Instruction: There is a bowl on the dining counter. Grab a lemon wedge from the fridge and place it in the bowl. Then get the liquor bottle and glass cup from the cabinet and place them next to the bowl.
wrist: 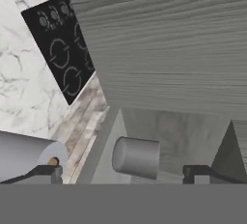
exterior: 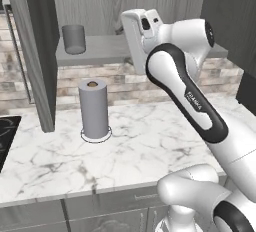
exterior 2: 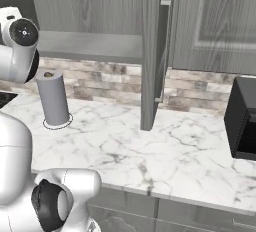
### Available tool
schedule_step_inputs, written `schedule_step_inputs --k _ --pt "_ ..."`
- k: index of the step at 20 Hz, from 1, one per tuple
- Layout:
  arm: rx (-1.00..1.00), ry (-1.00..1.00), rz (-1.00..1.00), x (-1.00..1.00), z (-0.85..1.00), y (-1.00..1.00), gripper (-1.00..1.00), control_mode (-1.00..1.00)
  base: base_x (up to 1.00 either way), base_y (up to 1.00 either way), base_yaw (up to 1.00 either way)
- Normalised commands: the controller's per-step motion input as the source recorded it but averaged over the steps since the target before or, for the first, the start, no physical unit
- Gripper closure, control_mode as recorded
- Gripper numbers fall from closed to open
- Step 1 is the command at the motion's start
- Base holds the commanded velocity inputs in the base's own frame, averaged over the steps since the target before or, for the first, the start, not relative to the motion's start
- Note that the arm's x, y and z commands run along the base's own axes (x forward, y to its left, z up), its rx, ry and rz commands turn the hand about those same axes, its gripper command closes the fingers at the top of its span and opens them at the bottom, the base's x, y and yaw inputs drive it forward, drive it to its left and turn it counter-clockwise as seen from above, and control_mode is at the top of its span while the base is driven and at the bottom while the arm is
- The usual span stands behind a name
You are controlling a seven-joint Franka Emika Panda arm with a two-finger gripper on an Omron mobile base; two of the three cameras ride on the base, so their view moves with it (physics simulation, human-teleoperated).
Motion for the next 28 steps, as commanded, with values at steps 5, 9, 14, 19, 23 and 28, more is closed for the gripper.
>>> schedule_step_inputs --k 5,9,14,19,23,28 --pt "0.00 0.00 0.01 0.18 0.17 0.09 -1.00 -1.00 0.00 0.00 0.00" --pt "0.00 0.07 0.05 0.24 0.11 0.14 -1.00 -1.00 0.00 0.00 0.00" --pt "0.00 0.05 0.02 0.26 0.00 0.12 -1.00 -1.00 0.00 0.00 0.00" --pt "0.00 0.01 0.00 0.35 -0.01 0.02 -1.00 -1.00 0.00 0.00 0.00" --pt "0.00 0.00 0.00 0.35 -0.07 0.07 -1.00 -1.00 0.00 0.00 0.00" --pt "0.00 0.00 0.00 0.35 -0.06 0.13 -1.00 -1.00 0.00 0.00 0.00"
